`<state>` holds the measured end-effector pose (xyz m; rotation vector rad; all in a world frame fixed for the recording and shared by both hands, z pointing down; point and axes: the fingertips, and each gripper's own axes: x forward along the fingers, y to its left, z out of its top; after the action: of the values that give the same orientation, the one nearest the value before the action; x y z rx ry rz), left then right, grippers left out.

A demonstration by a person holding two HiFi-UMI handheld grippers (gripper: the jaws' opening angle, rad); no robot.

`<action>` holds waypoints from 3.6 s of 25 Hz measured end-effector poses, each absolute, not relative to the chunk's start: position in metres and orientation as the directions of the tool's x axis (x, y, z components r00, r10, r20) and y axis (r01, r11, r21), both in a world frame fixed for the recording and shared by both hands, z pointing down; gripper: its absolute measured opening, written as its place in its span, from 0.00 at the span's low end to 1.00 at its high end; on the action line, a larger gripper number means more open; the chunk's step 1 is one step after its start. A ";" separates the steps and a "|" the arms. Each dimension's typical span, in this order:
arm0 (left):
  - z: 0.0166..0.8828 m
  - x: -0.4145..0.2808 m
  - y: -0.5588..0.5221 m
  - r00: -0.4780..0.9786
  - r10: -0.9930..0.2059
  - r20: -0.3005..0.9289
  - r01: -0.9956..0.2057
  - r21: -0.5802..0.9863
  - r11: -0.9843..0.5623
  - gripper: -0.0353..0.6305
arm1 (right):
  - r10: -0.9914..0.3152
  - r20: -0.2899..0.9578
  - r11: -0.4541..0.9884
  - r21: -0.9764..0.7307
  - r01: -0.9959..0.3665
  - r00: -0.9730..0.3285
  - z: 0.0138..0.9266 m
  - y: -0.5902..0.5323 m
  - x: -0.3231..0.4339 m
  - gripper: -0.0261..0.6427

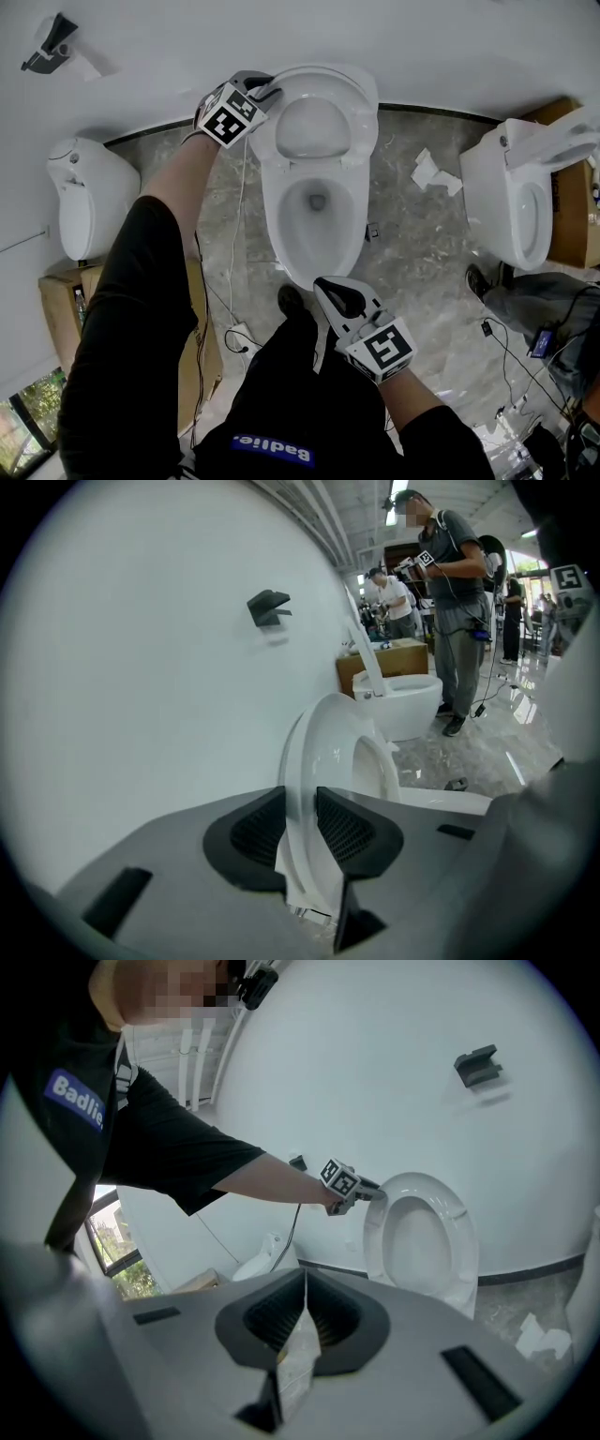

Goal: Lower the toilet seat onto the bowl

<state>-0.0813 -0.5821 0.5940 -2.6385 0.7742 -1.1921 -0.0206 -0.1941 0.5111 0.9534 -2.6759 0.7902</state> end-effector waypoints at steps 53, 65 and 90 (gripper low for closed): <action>0.617 -0.075 -0.309 0.416 -0.487 0.768 -0.235 -0.427 -0.874 0.20 | -0.349 0.286 0.742 -0.497 -0.449 -0.892 0.517 -0.033 0.001 0.08; 0.652 -0.075 -0.240 0.478 -0.429 0.767 -0.194 -0.384 -0.903 0.24 | -0.341 0.299 0.729 -0.514 -0.452 -0.891 0.532 -0.005 -0.034 0.08; 0.744 -0.069 -0.136 0.521 -0.265 0.811 0.044 -0.336 -0.941 0.28 | -0.407 0.336 0.635 -0.564 -0.528 -0.849 0.583 0.050 -0.080 0.08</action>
<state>-0.0693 -0.1358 0.7435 -2.4507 0.1840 -1.3864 -0.0798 0.0500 0.5826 0.7725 -2.6770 1.0082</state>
